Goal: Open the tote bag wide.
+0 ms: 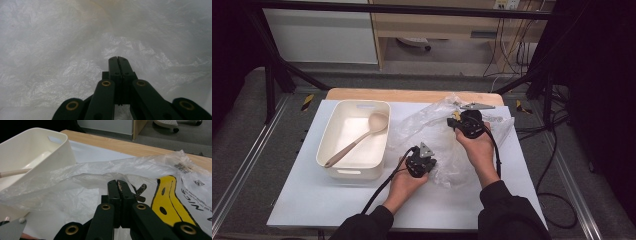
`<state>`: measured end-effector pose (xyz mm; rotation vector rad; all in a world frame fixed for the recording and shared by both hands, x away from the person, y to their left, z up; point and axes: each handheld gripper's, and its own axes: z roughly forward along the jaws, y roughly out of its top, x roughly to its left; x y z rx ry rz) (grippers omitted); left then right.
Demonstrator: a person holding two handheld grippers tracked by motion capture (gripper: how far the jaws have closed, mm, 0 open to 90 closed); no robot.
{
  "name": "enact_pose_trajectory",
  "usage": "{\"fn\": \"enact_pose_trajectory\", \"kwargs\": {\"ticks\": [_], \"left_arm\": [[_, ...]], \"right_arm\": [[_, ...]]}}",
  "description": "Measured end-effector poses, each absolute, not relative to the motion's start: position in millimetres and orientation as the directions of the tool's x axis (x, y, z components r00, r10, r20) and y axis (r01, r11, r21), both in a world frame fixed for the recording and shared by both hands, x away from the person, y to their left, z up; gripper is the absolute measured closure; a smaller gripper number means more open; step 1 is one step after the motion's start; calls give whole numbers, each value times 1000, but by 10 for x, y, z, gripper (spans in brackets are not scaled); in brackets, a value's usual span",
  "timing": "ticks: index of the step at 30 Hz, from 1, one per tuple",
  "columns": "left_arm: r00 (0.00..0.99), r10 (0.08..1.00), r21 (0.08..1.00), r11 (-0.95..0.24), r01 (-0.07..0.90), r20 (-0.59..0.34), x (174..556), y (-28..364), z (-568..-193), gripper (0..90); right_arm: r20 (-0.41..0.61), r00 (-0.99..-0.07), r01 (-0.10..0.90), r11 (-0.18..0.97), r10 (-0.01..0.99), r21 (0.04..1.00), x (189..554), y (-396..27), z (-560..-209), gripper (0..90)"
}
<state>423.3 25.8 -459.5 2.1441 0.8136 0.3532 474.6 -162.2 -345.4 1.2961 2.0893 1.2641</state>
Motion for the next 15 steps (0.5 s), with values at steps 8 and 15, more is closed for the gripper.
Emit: {"fn": "enact_pose_trajectory", "kwargs": {"ticks": [8, 15], "left_arm": [[755, 655, 766, -471, 437, -28, 4241, 264, -4594, 900], [758, 651, 764, -470, 442, -38, 4253, 276, -4593, 900]], "right_arm": [[156, -495, 507, 139, 855, 851, 4802, -1609, -3297, 900], [146, -500, 485, 136, 854, 864, 4798, -1586, -3146, 900]]}}
